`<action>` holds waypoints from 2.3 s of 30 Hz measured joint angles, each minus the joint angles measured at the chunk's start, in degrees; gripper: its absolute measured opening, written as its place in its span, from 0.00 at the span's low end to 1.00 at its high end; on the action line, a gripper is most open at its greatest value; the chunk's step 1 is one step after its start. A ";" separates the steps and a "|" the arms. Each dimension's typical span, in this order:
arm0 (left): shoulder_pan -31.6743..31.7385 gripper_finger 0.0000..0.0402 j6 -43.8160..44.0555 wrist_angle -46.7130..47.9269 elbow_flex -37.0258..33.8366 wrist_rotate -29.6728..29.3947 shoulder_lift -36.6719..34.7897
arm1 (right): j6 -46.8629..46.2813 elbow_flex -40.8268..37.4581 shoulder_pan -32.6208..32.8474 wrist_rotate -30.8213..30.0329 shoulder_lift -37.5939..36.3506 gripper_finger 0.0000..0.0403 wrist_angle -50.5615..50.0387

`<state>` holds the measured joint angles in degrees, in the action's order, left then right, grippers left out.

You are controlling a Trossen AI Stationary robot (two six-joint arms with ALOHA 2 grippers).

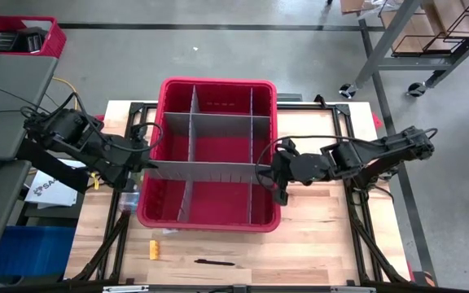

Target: Sort Items/Unsort Items

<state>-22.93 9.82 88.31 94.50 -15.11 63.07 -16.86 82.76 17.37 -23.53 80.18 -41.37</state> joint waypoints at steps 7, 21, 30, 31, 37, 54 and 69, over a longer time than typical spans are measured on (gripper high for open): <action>-0.01 0.00 0.01 0.20 0.09 -0.02 -0.02 | 1.73 1.62 -0.01 0.46 0.04 0.00 -0.48; 0.01 0.00 0.18 1.00 -0.35 0.24 1.44 | -1.35 1.82 -0.11 2.33 2.49 0.00 -2.79; -0.01 0.00 2.06 -0.56 -9.06 0.96 1.70 | -3.67 1.49 -0.14 3.97 3.08 0.00 -3.85; -0.01 0.00 2.11 -0.98 -9.22 0.85 1.70 | -3.67 1.49 -0.14 3.83 3.06 0.00 -4.03; -0.01 0.00 1.62 -1.69 -9.27 0.12 1.70 | -4.08 1.63 -0.07 4.20 3.47 0.00 -4.73; 0.34 0.00 1.65 -2.26 -12.35 -0.23 2.16 | -6.25 1.60 1.42 2.95 7.69 0.00 -5.92; 1.36 0.26 5.07 1.12 -12.39 0.76 4.10 | -7.99 1.62 1.39 3.06 7.48 0.14 -8.42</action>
<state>-21.57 14.89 89.43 82.11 -14.36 67.17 -24.86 84.38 18.76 -20.47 87.66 -49.79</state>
